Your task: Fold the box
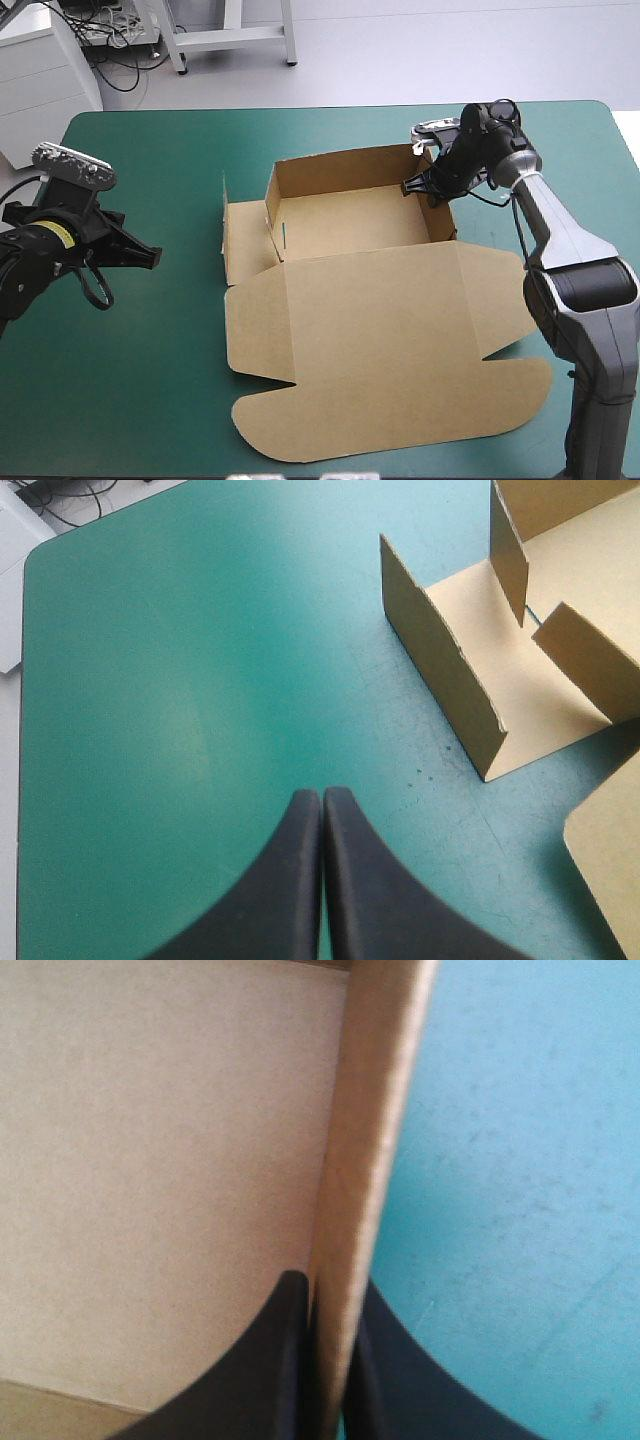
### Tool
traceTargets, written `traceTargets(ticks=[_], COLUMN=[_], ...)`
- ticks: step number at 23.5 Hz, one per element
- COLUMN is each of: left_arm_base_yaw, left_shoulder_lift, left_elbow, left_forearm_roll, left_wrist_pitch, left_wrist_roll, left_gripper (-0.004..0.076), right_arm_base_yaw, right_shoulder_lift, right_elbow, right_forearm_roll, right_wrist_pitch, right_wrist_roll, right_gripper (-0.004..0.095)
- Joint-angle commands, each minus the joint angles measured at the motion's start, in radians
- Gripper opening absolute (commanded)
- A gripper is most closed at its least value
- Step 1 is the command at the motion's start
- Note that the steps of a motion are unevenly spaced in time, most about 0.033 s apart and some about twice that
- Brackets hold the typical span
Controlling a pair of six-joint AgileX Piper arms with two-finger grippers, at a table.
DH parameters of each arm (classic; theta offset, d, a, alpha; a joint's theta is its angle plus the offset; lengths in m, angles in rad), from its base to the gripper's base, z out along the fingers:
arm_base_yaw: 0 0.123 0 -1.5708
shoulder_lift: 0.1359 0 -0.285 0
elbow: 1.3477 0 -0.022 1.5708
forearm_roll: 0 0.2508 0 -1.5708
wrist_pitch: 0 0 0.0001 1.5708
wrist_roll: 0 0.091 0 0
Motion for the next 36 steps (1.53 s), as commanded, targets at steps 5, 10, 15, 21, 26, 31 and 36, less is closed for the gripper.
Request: traceTargets(ticks=[5,10,15,21,26,31,36], left_arm_base_yaw=[-0.001,-0.001,-0.001,-0.001,-0.001,-0.001,-0.001], left_shoulder_lift=[-0.018,-0.018,-0.018,0.0,0.021,0.027,0.061], left_elbow=[-0.027,-0.024,0.003,0.003,0.014,0.116,0.195], left_forearm_roll=[-0.018,-0.008,-0.004,0.033,0.061,-0.019,-0.162], left_wrist_pitch=[-0.05,-0.051,-0.046,-0.039,-0.077,-0.223,-0.341], left_wrist_roll=[-0.008,-0.027,-0.033,-0.035,-0.094,-0.091,-0.054], left_gripper=[-0.0009,-0.0012,-0.0013,-0.0012,-0.0012,-0.0008,-0.0008], right_arm_base_yaw=[-0.003,-0.014,-0.055,-0.121,-0.153,-0.153,-0.153], right_shoulder_lift=[-0.076,-0.212,-0.39,-0.585,-0.682,-0.767,-0.791], right_elbow=[-0.033,-0.031,-0.031,-0.021,-0.021,-0.021,-0.021], right_forearm_roll=[0.014,0.007,0.007,0.01,0.01,0.006,0.006], right_wrist_pitch=[0.017,0.019,0.019,0.019,0.019,0.019,0.019], right_wrist_roll=[-0.011,-0.016,-0.031,-0.064,-0.071,-0.1,-0.102], right_gripper=[-0.0022,-0.0023,-0.0023,-0.0023,-0.0023,-0.0023,-0.0023])
